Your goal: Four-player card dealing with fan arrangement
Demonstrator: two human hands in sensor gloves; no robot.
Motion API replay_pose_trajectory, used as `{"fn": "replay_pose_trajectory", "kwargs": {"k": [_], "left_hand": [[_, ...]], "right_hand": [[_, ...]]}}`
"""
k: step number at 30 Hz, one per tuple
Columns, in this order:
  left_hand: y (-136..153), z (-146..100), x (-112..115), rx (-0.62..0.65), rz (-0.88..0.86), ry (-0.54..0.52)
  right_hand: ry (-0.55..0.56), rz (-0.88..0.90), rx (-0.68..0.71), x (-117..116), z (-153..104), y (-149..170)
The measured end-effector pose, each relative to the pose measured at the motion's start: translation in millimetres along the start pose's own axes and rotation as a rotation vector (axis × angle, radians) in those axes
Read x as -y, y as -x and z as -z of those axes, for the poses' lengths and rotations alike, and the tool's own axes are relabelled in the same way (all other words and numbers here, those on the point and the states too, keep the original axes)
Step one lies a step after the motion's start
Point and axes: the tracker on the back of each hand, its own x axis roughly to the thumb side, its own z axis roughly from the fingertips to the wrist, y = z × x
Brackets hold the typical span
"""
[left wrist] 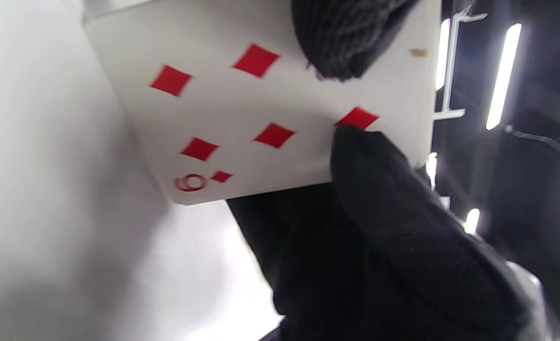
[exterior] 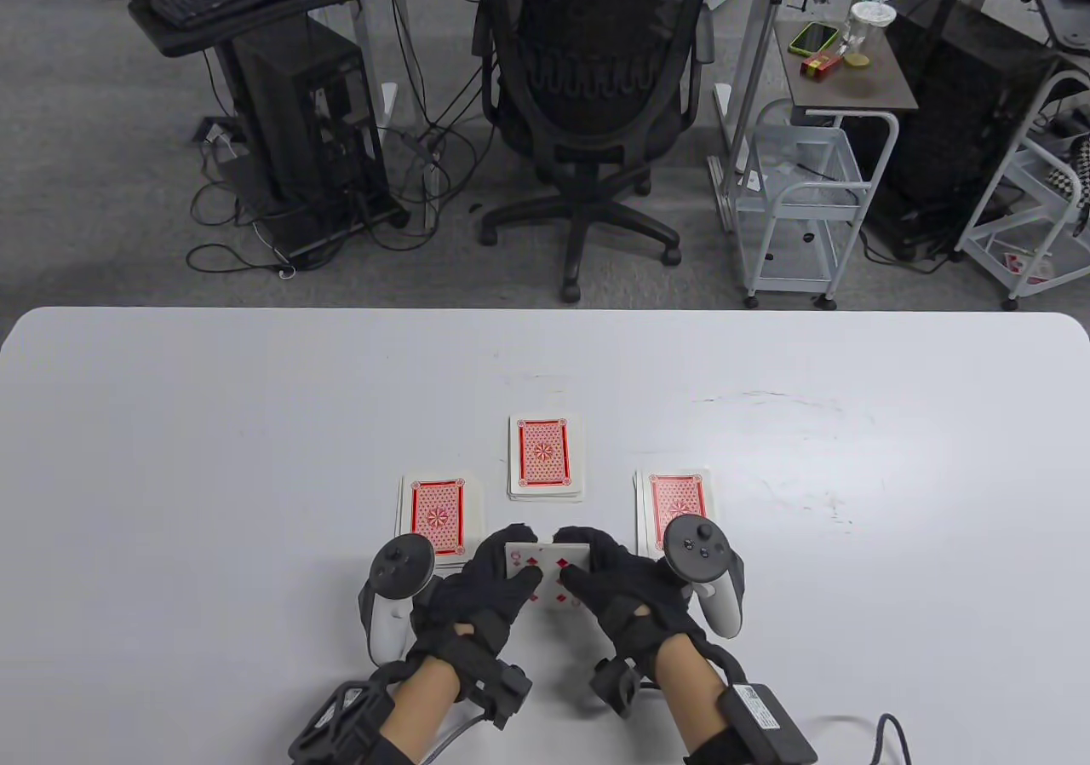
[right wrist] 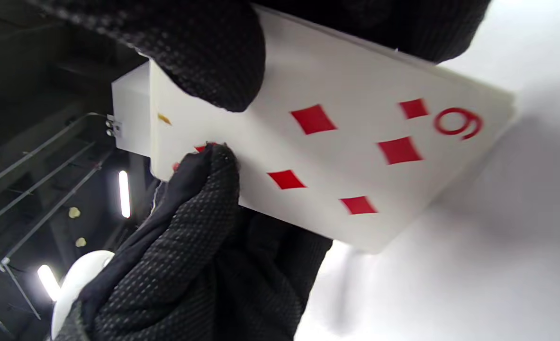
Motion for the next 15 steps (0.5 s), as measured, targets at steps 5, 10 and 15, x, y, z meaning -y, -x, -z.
{"fn": "replay_pose_trajectory", "kwargs": {"k": [5, 10, 15], "left_hand": [[5.8, 0.9, -1.2, -0.039, 0.030, 0.026], [-2.6, -3.2, -3.1, 0.021, 0.069, -0.018], [8.6, 1.6, 2.1, -0.067, 0.067, 0.039]], "right_hand": [[-0.021, 0.004, -0.087, -6.2, 2.6, 9.7], [-0.016, 0.015, -0.058, -2.2, 1.2, 7.0], [-0.076, -0.024, -0.123, -7.3, 3.8, 16.4]]}}
